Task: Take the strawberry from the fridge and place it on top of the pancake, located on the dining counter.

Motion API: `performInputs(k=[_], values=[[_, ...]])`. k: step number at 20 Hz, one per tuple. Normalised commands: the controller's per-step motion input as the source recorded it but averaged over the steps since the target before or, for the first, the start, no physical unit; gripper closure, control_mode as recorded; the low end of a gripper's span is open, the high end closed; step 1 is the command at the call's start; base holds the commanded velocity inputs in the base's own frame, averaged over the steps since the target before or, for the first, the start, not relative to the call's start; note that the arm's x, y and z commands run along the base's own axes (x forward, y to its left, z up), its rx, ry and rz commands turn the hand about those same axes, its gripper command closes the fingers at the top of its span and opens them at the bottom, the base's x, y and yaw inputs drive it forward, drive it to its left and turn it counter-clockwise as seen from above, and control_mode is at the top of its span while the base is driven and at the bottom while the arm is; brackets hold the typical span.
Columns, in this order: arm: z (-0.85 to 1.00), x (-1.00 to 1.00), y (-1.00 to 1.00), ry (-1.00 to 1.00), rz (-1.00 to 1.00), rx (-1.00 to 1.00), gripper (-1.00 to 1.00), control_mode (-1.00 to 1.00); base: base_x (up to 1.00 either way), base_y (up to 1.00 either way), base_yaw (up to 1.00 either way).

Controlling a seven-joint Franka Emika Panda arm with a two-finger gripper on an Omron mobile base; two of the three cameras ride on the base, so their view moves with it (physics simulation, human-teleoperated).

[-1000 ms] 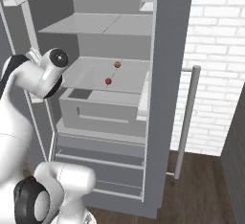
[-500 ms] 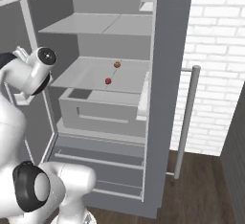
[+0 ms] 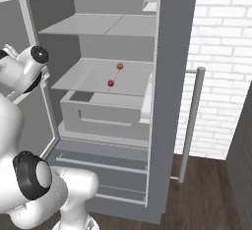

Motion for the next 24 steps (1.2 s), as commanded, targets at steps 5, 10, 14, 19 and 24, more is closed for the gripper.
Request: performInputs(k=[5,10,14,19,24], values=[[0.0,-0.1,0.24,0.0,0.01,-0.12,-1.0,-1.0,0.0,0.0,0.0],[0.0,-0.35,-0.56,0.0,0.0,-0.12,-1.0,-1.0,0.0,0.0,0.0],[0.0,-0.42,-0.85,0.0,-0.02,-0.13,-1.0,-1.0,0.0,0.0,0.0],[-0.05,-0.33,-0.89,0.0,-0.05,-0.2,-1.0,-1.0,0.0,0.0,0.0],[-0.15,-0.23,-0.92,0.0,-0.05,-0.23,-1.0,-1.0,0.0,0.0,0.0]])
